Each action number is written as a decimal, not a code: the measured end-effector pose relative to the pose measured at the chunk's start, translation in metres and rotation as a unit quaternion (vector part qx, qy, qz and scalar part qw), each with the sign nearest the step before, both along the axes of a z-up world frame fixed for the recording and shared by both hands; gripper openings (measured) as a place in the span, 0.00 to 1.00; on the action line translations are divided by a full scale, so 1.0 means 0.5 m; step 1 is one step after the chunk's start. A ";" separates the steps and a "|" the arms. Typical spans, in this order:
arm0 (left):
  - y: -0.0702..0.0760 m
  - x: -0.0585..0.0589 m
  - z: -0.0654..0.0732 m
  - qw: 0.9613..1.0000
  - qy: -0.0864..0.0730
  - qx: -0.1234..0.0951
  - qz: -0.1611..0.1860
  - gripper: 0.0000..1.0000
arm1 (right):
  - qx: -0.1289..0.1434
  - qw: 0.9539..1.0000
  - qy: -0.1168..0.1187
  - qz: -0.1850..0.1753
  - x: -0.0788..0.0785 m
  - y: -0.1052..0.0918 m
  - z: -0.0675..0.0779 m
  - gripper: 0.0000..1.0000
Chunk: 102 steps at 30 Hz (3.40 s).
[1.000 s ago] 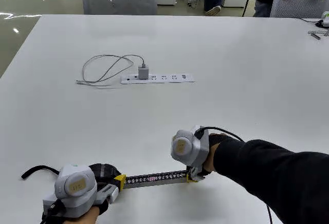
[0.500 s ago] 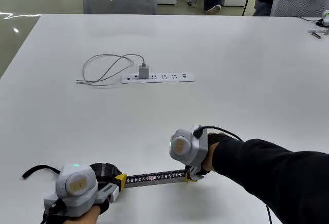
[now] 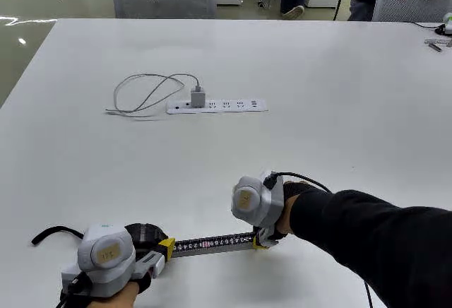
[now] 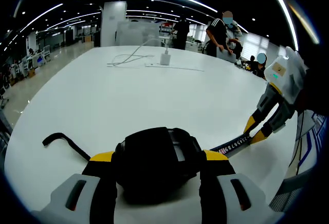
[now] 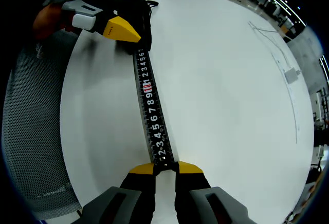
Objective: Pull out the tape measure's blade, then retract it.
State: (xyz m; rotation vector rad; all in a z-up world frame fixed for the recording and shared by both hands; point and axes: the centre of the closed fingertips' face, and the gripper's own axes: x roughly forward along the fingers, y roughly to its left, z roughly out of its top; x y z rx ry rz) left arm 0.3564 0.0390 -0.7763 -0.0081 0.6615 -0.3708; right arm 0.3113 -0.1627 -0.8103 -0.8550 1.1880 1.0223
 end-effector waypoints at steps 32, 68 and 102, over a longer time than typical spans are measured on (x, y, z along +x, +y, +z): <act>0.000 0.000 0.000 1.000 0.001 -0.001 -0.001 0.61 | 0.004 1.000 0.004 0.002 0.003 0.030 -0.001 0.09; 0.000 -0.002 0.000 1.000 0.003 0.000 -0.001 0.61 | 0.010 1.000 0.011 -0.002 0.013 0.076 0.001 0.10; 0.000 -0.001 0.000 1.000 0.006 -0.003 -0.002 0.61 | 0.006 1.000 0.005 0.010 0.014 0.103 0.000 0.09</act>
